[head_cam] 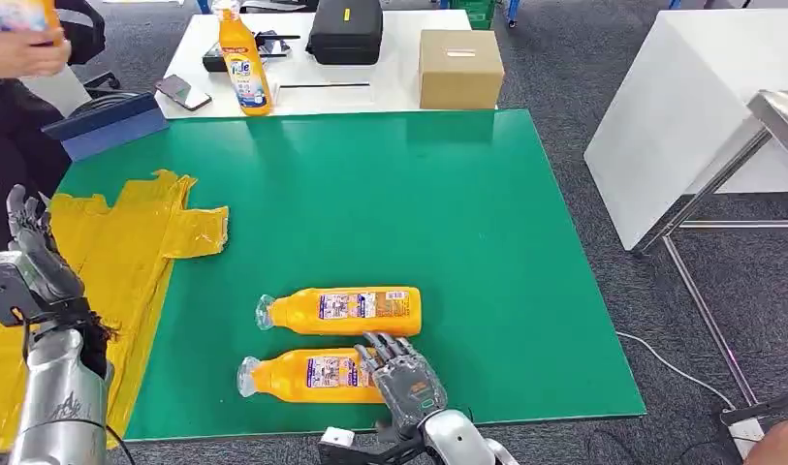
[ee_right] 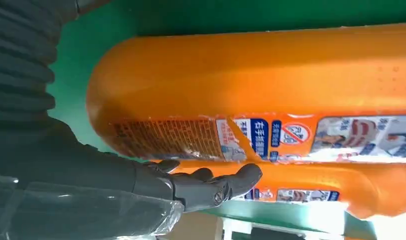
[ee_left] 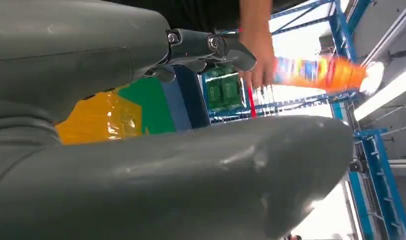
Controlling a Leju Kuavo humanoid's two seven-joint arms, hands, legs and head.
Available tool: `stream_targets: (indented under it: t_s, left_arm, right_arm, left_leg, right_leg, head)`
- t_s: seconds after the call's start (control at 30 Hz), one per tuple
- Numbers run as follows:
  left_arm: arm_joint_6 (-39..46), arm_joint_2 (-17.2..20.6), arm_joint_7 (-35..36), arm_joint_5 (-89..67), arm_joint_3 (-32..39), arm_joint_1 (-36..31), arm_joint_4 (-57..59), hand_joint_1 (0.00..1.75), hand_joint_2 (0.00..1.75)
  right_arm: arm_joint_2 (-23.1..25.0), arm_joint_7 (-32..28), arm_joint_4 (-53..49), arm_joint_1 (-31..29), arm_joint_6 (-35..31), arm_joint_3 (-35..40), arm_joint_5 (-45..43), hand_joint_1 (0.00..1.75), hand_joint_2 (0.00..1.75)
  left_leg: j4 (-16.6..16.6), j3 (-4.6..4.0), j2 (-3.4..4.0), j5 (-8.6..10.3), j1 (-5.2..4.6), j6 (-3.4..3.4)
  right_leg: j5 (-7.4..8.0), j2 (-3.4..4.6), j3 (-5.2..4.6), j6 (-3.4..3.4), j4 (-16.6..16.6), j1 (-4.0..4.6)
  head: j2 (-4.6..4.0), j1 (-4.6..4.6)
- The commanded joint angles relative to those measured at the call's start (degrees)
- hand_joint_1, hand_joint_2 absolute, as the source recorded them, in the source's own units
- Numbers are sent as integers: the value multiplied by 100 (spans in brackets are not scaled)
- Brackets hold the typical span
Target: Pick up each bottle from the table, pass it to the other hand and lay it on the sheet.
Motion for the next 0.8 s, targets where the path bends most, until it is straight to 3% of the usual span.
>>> stream_targets:
  t_s: [0.03,0.3,0.67,0.7,0.73,0.8]
  left_arm:
    - [-20,84,4,5,48,-107,289,0,0]
    - [-63,114,18,99,49,2,175,0,0]
    - [-126,137,32,201,39,78,128,0,0]
    - [-159,181,8,259,27,87,161,0,0]
    - [-161,215,-10,304,17,100,177,0,0]
    - [-168,304,-41,400,15,128,208,0,0]
  right_arm:
    - [3,-17,334,-53,-29,-106,-24,0,175]
    - [53,-90,526,-162,-22,-77,-76,0,175]
    - [134,-198,1534,-615,-168,-306,-280,0,175]
    - [134,-241,1703,-652,-195,-306,-309,63,175]
    - [126,-266,1785,-668,-210,-290,-317,147,175]
    - [131,-293,1901,-700,-240,-280,-367,152,175]
  left_leg:
    - [-5,11,2,0,1,-9]
    - [-5,10,6,0,1,-8]
    - [-8,14,6,3,2,-8]
    - [-10,19,9,3,1,-10]
    - [-11,22,10,3,1,-11]
    - [-10,23,12,2,3,-11]
  right_leg:
    - [1,-3,12,-6,-7,2]
    - [2,1,10,-5,-6,2]
    - [4,1,15,-4,-10,2]
    - [5,2,19,-6,-12,2]
    - [5,2,22,-7,-14,1]
    - [6,5,24,-7,-14,4]
  head:
    - [0,0]
    - [0,0]
    - [0,0]
    - [0,0]
    - [0,0]
    - [0,0]
